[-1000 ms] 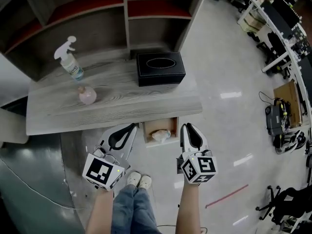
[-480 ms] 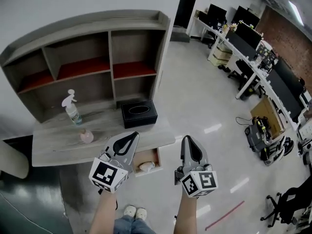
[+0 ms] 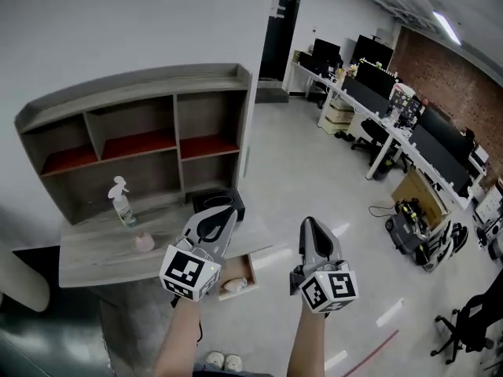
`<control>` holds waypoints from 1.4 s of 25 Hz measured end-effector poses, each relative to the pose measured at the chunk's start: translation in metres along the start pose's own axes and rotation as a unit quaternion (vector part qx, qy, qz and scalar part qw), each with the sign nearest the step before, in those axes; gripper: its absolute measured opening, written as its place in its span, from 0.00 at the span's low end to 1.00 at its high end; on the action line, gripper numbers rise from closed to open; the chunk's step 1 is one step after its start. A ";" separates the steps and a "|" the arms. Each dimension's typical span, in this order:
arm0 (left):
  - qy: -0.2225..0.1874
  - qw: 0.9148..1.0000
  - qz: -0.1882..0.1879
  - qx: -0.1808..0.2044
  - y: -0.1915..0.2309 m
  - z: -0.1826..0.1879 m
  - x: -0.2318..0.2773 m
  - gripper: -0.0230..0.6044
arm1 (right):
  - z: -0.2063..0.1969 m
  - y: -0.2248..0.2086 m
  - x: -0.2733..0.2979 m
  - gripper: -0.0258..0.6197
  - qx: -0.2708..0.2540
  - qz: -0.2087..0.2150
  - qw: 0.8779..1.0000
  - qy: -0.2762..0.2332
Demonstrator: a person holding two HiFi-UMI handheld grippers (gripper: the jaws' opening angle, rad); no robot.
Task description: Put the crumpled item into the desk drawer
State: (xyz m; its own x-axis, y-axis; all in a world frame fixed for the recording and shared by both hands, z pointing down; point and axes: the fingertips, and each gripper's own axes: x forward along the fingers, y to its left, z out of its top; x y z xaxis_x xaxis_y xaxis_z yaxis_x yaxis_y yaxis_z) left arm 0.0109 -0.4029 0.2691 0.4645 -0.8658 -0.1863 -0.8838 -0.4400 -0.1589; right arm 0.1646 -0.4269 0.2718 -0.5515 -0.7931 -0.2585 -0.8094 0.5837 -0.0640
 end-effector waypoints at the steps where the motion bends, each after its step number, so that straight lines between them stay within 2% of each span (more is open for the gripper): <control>1: -0.002 1.000 -0.001 0.001 -0.002 0.003 0.001 0.03 | 0.004 0.001 -0.001 0.06 -0.002 0.002 1.000 -0.003; 9: -0.005 1.000 0.001 0.003 -0.004 0.005 -0.004 0.03 | 0.008 0.006 -0.005 0.06 -0.007 0.003 1.000 -0.007; 17: 0.001 1.000 0.006 -0.003 -0.001 -0.001 -0.011 0.03 | -0.005 0.011 -0.007 0.06 -0.016 0.000 1.000 0.016; 35: 0.005 1.000 0.007 -0.006 -0.008 -0.005 -0.016 0.03 | -0.012 0.011 -0.017 0.06 -0.014 0.003 0.999 0.029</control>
State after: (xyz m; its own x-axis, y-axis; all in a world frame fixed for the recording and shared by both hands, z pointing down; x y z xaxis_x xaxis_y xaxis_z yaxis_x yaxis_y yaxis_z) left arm 0.0106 -0.3863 0.2779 0.4517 -0.8742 -0.1782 -0.8908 -0.4307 -0.1451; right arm 0.1633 -0.4091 0.2874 -0.5662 -0.7992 -0.2018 -0.8112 0.5837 -0.0352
